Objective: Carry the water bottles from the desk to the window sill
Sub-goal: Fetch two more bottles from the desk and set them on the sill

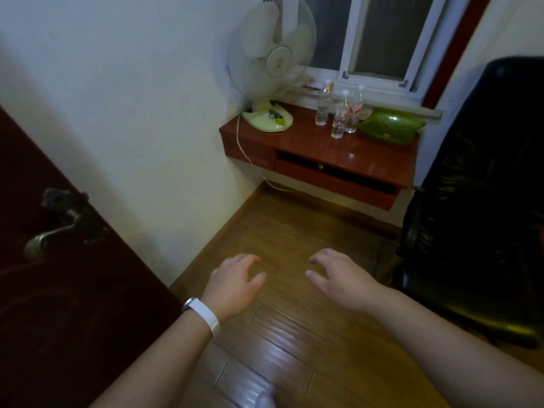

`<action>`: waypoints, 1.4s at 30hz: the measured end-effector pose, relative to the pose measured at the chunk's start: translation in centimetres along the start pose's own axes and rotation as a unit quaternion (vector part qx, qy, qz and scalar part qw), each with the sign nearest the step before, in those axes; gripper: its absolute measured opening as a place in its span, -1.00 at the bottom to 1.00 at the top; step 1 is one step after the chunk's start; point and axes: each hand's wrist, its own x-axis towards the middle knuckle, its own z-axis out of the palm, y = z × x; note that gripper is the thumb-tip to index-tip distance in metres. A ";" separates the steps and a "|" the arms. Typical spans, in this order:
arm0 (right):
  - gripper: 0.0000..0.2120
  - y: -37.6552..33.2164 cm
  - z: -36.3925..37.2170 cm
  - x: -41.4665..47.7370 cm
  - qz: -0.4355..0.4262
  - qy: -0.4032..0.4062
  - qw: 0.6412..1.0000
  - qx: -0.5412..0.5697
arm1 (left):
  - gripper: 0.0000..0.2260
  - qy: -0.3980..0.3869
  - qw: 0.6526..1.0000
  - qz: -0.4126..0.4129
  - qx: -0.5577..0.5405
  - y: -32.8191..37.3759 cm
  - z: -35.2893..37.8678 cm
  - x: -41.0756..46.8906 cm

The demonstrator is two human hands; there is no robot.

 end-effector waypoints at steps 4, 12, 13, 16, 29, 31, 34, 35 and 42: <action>-0.54 0.0 -1.2 3.7 0.029 0.015 0.999 -0.002 | -0.57 -0.012 1.000 0.019 -0.006 0.1 -2.1 5.4; -0.52 4.4 -3.6 11.7 0.081 0.010 0.996 0.027 | -0.59 -0.058 0.996 0.063 -0.004 1.8 -2.4 16.2; -0.52 5.3 -3.8 13.1 0.084 0.002 0.996 0.031 | -0.60 -0.065 0.996 0.067 -0.004 2.1 -2.3 17.7; -0.52 7.4 -5.1 18.1 0.071 -0.004 0.996 0.049 | -0.60 -0.067 0.995 0.070 -0.006 3.3 -2.4 23.0; -0.53 17.1 -19.1 37.5 0.048 -0.011 0.995 0.089 | -0.61 -0.067 0.994 0.074 -0.046 13.5 -5.9 46.4; -0.53 18.5 -20.2 39.1 0.059 -0.006 0.994 0.092 | -0.61 -0.059 0.993 0.077 -0.064 14.4 -6.3 48.7; -0.54 20.1 -21.5 41.7 0.063 -0.007 0.994 0.087 | -0.63 -0.048 0.993 0.088 -0.066 15.2 -6.8 52.3; -0.54 20.5 -22.0 42.5 0.065 -0.006 0.994 0.086 | -0.63 -0.049 0.993 0.089 -0.063 15.4 -6.9 53.5; -0.53 23.1 -23.9 49.0 0.087 0.000 0.993 0.081 | -0.66 -0.048 0.993 0.107 -0.019 15.3 -6.8 62.5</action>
